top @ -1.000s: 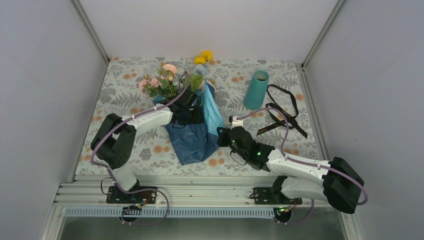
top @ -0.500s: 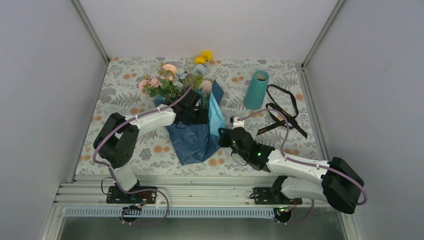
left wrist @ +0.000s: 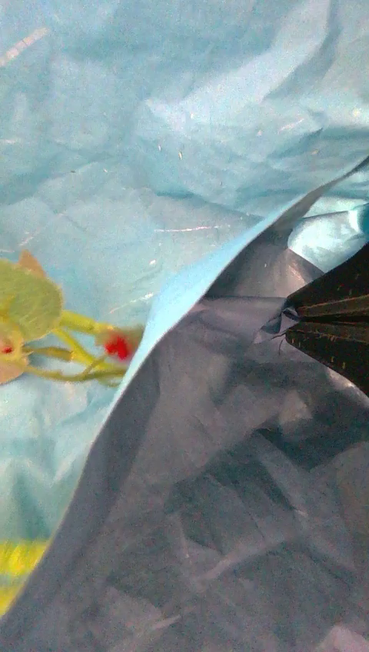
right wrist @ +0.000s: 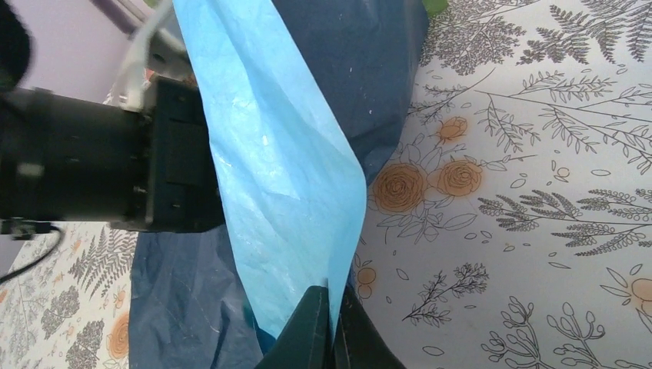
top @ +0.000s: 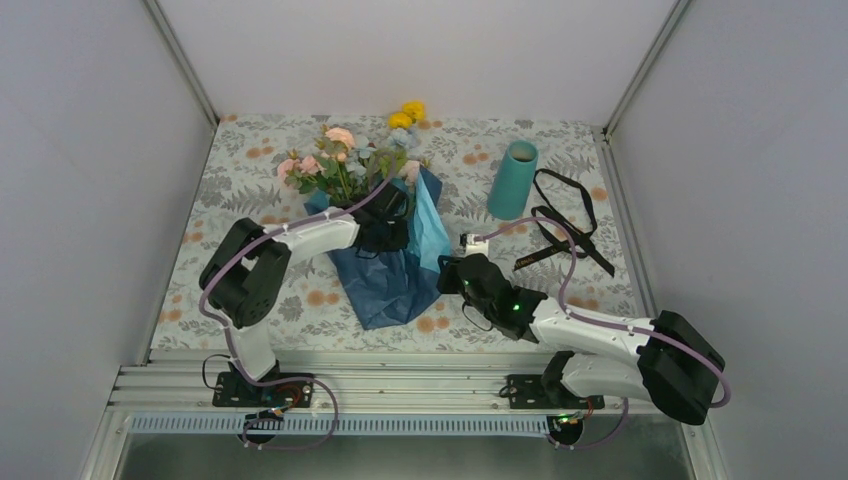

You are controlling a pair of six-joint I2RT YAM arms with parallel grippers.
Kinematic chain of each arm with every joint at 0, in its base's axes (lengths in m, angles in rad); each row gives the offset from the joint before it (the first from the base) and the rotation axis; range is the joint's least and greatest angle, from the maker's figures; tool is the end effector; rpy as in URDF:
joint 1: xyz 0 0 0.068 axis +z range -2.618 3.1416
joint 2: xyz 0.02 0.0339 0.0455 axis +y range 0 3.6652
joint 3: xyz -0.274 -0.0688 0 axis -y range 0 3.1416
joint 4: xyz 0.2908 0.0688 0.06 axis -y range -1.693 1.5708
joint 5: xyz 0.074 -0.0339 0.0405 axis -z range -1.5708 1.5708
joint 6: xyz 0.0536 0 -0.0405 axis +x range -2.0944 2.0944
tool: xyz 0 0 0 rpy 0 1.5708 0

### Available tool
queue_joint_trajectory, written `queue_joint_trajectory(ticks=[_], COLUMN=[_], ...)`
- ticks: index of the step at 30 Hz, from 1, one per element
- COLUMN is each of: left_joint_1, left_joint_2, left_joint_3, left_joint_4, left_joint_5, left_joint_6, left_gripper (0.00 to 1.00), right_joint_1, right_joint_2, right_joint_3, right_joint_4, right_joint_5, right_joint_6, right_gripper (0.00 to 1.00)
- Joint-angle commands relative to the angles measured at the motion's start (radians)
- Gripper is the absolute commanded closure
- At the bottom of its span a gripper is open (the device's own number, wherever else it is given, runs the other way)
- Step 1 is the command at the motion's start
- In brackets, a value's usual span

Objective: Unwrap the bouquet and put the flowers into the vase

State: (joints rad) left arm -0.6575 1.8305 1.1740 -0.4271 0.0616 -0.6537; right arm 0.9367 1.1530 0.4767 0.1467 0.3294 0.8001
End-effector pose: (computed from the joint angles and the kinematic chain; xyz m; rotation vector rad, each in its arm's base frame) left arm 0.3281 -0.2575 0.1357 0.0263 2.7517 -0.4841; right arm 0.1803 0.2159 0.1657 0.0574 2.1485 0.7066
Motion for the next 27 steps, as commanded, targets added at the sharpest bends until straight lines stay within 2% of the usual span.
queue_joint_trajectory(ticks=[1, 14, 17, 24, 26, 27], left_joint_1=[0.017, 0.310, 0.381, 0.540, 0.567, 0.567], left_joint_2=[-0.107, -0.575, -0.655, -0.735, -0.722, -0.715], left_joint_3=[0.039, -0.304, -0.406, -0.562, -0.553, -0.500], left_joint_4=[-0.102, -0.399, -0.374, -0.329, -0.375, -0.423], left_joint_5=[-0.131, -0.296, -0.247, -0.119, -0.112, -0.142], left_joint_6=[0.018, -0.130, -0.167, -0.299, -0.332, -0.331], left_gripper=[0.98, 0.98, 0.98, 0.98, 0.97, 0.94], right_joint_1=[-0.020, -0.079, -0.102, -0.130, -0.138, -0.145], right_joint_2=[0.000, 0.046, 0.054, 0.148, 0.175, 0.177], right_joint_3=[-0.010, -0.032, -0.032, -0.021, -0.015, -0.002], right_joint_4=[0.045, 0.060, 0.061, 0.086, 0.070, 0.032], right_joint_5=[0.048, 0.017, 0.015, -0.029, -0.025, -0.020], right_joint_6=[0.007, 0.070, 0.086, 0.126, 0.142, 0.145], right_gripper=[0.96, 0.96, 0.96, 0.96, 0.96, 0.96])
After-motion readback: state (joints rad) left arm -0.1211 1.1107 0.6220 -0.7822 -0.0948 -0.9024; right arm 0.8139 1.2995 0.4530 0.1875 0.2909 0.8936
